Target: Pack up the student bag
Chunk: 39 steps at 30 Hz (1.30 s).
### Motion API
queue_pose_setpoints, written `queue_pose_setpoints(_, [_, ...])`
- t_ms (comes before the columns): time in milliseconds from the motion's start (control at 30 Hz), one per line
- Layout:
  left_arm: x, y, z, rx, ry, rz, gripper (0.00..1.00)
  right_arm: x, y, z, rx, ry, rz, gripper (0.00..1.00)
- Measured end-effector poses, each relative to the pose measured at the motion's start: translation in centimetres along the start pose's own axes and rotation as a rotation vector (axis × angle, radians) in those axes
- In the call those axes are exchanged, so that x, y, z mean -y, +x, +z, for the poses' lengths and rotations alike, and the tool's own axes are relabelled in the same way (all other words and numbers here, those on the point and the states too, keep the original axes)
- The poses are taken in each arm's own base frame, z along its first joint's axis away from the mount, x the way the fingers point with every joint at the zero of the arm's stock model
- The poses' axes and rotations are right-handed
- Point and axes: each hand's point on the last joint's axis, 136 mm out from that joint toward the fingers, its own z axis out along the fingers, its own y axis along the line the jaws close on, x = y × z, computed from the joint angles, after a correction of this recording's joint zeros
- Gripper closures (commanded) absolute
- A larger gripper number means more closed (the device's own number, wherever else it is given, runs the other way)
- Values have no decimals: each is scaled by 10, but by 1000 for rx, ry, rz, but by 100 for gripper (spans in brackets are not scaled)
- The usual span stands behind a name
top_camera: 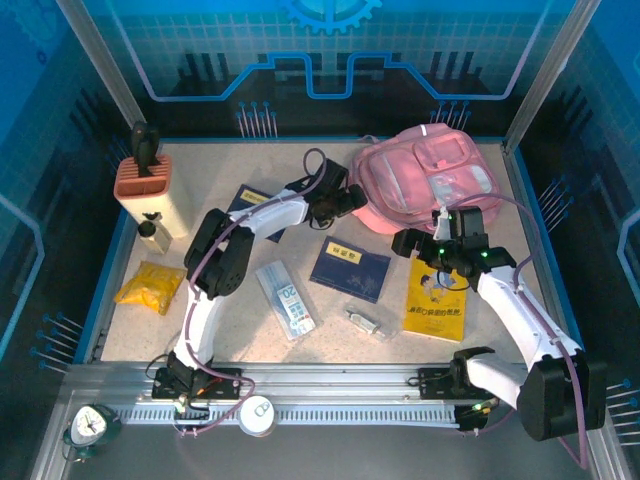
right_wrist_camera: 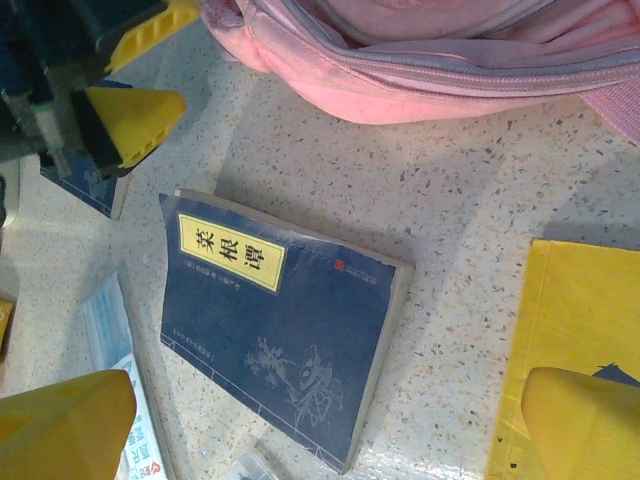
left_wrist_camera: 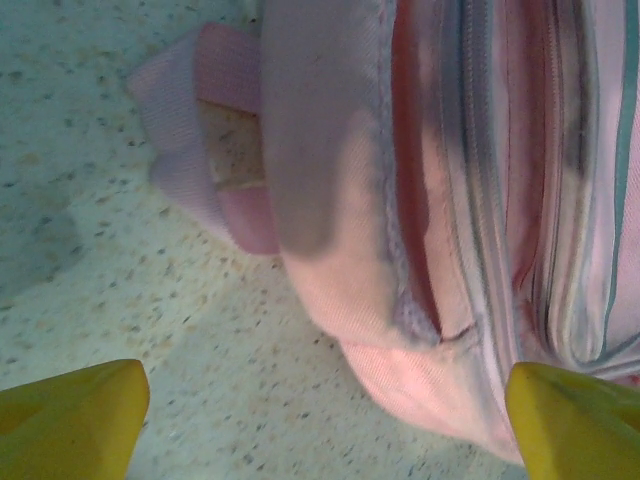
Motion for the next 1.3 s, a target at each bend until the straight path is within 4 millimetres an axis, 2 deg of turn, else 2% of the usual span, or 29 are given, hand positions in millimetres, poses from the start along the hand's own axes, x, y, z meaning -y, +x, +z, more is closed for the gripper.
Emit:
queue_pose_setpoints(133, [13,-7,15,-5,19,4,1,-1,-4,-1,7,3,-6,0])
queue_pose_setpoints(267, [16,-11,27,-19,-16,-2,9,-3,-8,-3,17,6,-17,0])
queue_pose_setpoints(400, [1,-11,38,-46,-64,-50,29,-4,-10,-3,20,3,-21,0])
queue_pose_setpoints(533, [-19,-10,45,-67,-112,-99,55,-3,-10,0,9,9,-20,0])
queue_pose_setpoints(667, [-34,-18,38,-57,-153,-136,69,-1,-10,4,-3,13,-31,0])
queue_pose_setpoints(733, [-49,-21,31,-52,-177,-157,70,0,-9,6,-11,15,-36,0])
queue_pose_setpoints(933, [-124,-36,-19,-22,-280,-260,71,4,-5,16,-51,26,-40,0])
queue_pose_setpoints(967, [-133,-40,-25,-14,-291,-275,69,5,-5,19,-58,28,-38,0])
queue_pose_setpoints(1033, [-154,-47,-39,10,-326,-305,59,3,-6,23,-73,24,-37,0])
queue_pose_setpoints(1067, [-161,-49,-43,16,-340,-310,58,2,-5,25,-79,21,-38,0])
queue_pose_setpoints(1167, [-165,-54,-52,26,-349,-302,50,-5,-4,27,-95,0,-29,0])
queue_pose_setpoints(1300, [-145,-54,-64,29,-301,-262,32,-9,-5,25,-102,-4,20,0])
